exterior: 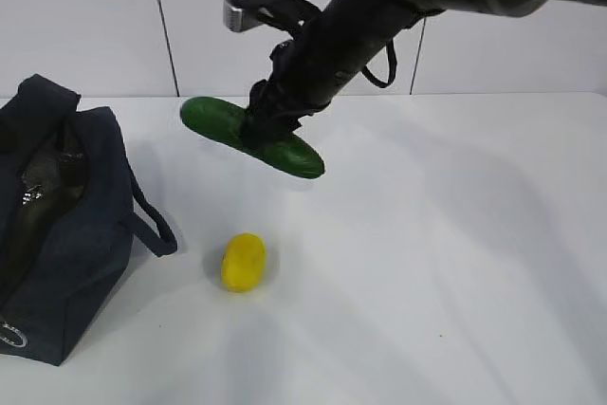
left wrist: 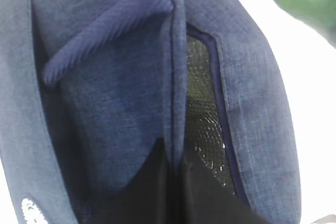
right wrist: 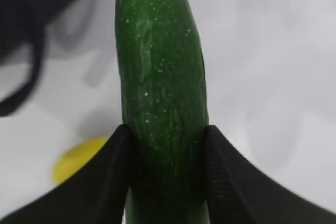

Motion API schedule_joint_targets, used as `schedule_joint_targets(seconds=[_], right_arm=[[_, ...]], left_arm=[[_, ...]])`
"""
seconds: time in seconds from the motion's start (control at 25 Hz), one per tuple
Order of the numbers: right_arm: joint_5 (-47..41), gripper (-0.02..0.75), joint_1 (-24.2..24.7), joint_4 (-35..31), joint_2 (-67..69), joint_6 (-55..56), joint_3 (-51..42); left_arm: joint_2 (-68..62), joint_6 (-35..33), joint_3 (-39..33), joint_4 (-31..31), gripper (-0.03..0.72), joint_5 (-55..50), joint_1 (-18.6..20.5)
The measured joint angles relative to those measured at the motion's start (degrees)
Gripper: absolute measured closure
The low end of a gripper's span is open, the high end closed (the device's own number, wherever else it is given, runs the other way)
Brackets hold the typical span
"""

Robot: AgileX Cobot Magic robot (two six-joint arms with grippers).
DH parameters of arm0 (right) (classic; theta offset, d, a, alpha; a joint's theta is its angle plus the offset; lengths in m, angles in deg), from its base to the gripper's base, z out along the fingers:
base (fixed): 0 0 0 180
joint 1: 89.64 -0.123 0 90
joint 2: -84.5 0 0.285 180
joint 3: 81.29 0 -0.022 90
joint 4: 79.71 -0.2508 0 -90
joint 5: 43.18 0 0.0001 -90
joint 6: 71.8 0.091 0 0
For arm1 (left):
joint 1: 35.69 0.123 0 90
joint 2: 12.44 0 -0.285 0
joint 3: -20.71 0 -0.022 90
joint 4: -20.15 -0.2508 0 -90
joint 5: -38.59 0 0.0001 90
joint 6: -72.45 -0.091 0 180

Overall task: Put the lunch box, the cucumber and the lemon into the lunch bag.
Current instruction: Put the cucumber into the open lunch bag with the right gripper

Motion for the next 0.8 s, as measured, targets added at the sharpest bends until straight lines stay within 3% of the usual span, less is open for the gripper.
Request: schedule_joint_targets(seconds=[0.36,0.8], right_arm=[[-14.5,0.428,0.0,-21.4,-4.3,7.4,0.0],[-15.8,0.428,0.0,-33.0,-4.3,17.0,0.0]], left_arm=[[0.0,0.0,0.0,0.0,0.694,0.0,0.0],[0.0,-1.8,0.0,4.6,0.694,0.6,0.0]])
